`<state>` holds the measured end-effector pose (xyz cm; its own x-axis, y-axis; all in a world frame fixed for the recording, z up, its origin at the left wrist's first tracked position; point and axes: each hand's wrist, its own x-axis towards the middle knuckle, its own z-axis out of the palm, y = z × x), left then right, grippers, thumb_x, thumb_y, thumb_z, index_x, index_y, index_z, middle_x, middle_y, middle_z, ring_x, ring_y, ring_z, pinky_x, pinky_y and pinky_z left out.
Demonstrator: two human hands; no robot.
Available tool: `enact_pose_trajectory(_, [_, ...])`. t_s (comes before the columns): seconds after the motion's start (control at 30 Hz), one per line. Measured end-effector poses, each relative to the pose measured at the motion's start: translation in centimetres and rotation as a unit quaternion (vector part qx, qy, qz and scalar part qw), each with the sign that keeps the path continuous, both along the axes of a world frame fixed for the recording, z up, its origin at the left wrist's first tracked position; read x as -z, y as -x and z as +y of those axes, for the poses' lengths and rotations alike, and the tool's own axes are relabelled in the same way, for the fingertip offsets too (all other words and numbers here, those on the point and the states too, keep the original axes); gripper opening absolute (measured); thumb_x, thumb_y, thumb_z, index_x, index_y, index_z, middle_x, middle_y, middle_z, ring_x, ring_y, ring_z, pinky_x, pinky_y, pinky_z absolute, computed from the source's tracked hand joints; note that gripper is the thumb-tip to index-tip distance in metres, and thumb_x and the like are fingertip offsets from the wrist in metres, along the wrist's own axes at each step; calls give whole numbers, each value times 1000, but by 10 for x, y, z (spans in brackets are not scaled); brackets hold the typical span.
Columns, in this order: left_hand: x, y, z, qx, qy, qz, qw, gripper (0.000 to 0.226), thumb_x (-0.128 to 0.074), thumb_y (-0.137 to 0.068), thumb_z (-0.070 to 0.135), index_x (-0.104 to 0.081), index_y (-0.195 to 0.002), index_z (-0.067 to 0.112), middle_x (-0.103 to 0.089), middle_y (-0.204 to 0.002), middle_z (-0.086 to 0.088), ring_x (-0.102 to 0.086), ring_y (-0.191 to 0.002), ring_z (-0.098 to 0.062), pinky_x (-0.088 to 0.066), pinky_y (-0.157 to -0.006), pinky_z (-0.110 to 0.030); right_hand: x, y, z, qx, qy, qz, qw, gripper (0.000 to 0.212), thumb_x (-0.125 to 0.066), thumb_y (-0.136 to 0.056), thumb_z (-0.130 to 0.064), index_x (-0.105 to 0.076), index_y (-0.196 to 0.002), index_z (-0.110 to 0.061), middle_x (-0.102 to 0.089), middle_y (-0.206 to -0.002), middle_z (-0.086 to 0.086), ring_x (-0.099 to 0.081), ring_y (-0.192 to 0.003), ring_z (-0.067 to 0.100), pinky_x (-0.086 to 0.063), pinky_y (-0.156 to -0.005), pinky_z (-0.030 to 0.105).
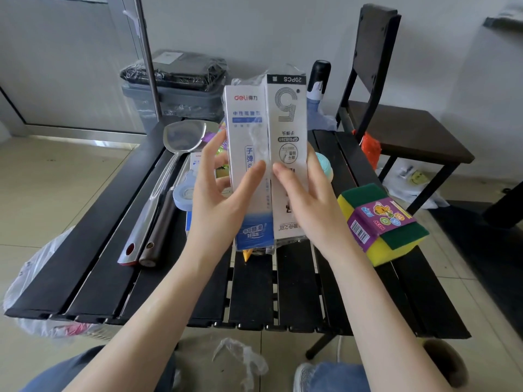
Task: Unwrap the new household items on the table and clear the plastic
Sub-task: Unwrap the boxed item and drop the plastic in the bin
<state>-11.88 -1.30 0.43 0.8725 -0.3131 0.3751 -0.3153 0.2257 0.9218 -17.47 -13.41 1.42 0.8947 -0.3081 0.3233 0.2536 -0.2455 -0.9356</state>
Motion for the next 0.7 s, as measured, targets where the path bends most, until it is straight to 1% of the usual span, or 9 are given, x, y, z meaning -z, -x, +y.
enact_pose_trajectory(0.07, [0, 0, 0, -11, -5, 4, 1000, 60, -68, -83, 36, -42, -136, 29, -63, -117, -1, -69, -95, -16, -58, -80, -39, 1, -1, 0, 11, 9, 2, 1000, 33, -52, -99, -24, -43, -129, -32, -62, -116, -17, -58, -112, -2, -51, -89, 20])
enact_pose_trajectory(0.17, [1, 0, -2, -30, -7, -3, 1000, 56, -68, -86, 35, -43, -136, 31, -63, -120, 0, -68, -100, -15, -57, -83, -44, 3, -5, 4, 65, 50, -10, 997, 46, -57, -94, -38, -40, -136, -29, -55, -127, -3, -53, -121, 9, -52, -95, 32])
enact_pose_trajectory(0.23, [1, 0, -2, -24, -8, -26, 999, 56, -64, -87, 37, -41, -138, 31, -60, -128, -1, -63, -110, -19, -54, -88, -47, 3, -5, 8, 95, 57, -31, 993, 54, -58, -95, -28, -32, -142, -21, -51, -132, 2, -54, -119, 9, -53, -94, 31])
enact_pose_trajectory(0.3, [1, 1, -2, -8, -6, -33, 999, 61, -60, -87, 34, -37, -143, 27, -56, -132, -1, -61, -113, -18, -54, -88, -41, 1, -3, 8, 98, 56, -51, 992, 56, -54, -97, -20, -27, -145, -15, -51, -134, 4, -56, -118, 7, -53, -92, 26])
enact_pose_trajectory(0.4, [0, 5, -2, 14, 9, -29, 999, 63, -60, -84, 26, -31, -140, 30, -54, -128, 11, -59, -110, -7, -52, -84, -24, -8, 0, 6, 66, -9, -43, 997, 48, -50, -98, -21, -29, -141, -21, -56, -124, -8, -57, -109, -5, -51, -81, 13])
enact_pose_trajectory(0.47, [0, 8, -2, 42, 9, -23, 999, 67, -62, -83, 26, -28, -141, 28, -51, -130, 17, -56, -116, -2, -48, -89, -20, -13, 2, 2, 47, -66, -32, 996, 54, -58, -89, -30, -31, -136, -28, -58, -118, -13, -61, -102, -7, -50, -74, 11])
enact_pose_trajectory(0.57, [1, 8, -1, 107, 9, -3, 994, 62, -55, -87, 18, -32, -144, 17, -51, -137, 13, -50, -124, 1, -45, -92, -14, -17, 5, -1, 39, -90, -11, 995, 71, -67, -68, -41, -32, -130, -33, -59, -111, -19, -62, -97, -8, -51, -73, 12])
enact_pose_trajectory(0.63, [1, 7, 0, 121, 2, -3, 993, 64, -56, -86, 16, -33, -146, 13, -51, -140, 6, -50, -126, -3, -46, -94, -20, -15, 4, -4, 52, -90, 3, 995, 77, -78, -68, -43, -32, -128, -36, -58, -114, -19, -61, -100, -7, -53, -78, 15])
enact_pose_trajectory(0.7, [1, 8, -1, 112, -1, -14, 994, 70, -63, -82, 24, -35, -146, 14, -54, -138, 4, -51, -127, -11, -48, -99, -33, -12, 2, -6, 61, -98, 24, 993, 73, -75, -69, -45, -33, -129, -37, -58, -119, -15, -62, -105, -1, -55, -83, 21])
